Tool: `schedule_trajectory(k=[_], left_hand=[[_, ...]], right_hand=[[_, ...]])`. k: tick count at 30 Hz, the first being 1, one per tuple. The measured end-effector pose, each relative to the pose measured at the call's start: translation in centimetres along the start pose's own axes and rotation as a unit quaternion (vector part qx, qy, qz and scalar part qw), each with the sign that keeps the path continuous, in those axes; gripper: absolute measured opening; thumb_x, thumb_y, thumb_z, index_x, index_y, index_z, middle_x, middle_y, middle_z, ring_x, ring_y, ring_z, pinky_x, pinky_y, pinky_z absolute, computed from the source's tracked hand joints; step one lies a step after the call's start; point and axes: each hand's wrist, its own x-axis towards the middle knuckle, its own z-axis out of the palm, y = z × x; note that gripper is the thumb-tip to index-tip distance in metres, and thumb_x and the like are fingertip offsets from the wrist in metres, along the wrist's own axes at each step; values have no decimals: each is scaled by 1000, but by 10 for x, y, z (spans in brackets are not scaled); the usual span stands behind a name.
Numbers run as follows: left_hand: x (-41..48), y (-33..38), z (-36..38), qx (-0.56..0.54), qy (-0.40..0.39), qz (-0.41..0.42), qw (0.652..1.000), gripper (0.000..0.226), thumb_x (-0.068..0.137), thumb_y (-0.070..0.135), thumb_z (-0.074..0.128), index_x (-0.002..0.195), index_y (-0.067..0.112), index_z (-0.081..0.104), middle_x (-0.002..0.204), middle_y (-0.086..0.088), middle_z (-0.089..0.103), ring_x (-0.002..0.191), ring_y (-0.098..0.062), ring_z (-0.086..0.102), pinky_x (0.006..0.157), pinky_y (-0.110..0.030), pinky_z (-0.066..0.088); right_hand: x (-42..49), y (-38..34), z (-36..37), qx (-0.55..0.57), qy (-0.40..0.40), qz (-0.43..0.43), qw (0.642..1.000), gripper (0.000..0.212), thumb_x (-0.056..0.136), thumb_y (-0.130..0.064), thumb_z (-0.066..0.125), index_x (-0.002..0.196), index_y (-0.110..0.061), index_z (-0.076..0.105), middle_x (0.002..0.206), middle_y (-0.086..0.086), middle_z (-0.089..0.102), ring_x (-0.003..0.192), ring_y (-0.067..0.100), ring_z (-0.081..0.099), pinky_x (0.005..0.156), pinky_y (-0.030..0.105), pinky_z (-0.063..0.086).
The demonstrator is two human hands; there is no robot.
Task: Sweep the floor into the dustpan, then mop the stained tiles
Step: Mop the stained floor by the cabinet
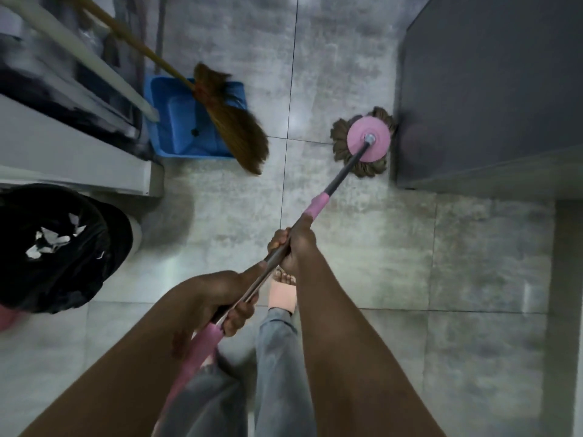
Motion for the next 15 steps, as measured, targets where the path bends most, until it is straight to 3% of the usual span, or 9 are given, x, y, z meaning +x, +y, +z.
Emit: schedule_trajectory(k=[7, 11, 15], left_hand=[[-20, -62, -48, 18, -6, -29, 999, 62, 66, 77, 57, 57, 18, 44, 51, 0, 35, 38, -13, 29, 40, -18, 30], [-11, -31, -57, -8, 13, -12, 1000, 60, 75, 77, 52, 66, 18, 45, 50, 2, 34, 36, -10, 27, 37, -14, 26], [8, 37, -38, -45, 30, 53, 997, 58, 83, 73, 46, 69, 17, 41, 48, 3, 31, 32, -8, 24, 34, -12, 24]], right_hand=[[-21, 78, 18, 14, 3, 25, 1000, 48, 97, -59, 25, 76, -16, 33, 44, 1, 33, 36, 17, 30, 43, 22, 34], [-3, 43, 34, 6, -12, 21, 1000, 57, 89, -71, 27, 82, -15, 36, 44, 1, 33, 37, 17, 32, 43, 22, 38], [28, -36, 48, -36, -15, -8, 999, 62, 87, -74, 25, 88, -13, 38, 40, 0, 31, 29, 16, 32, 39, 20, 40]])
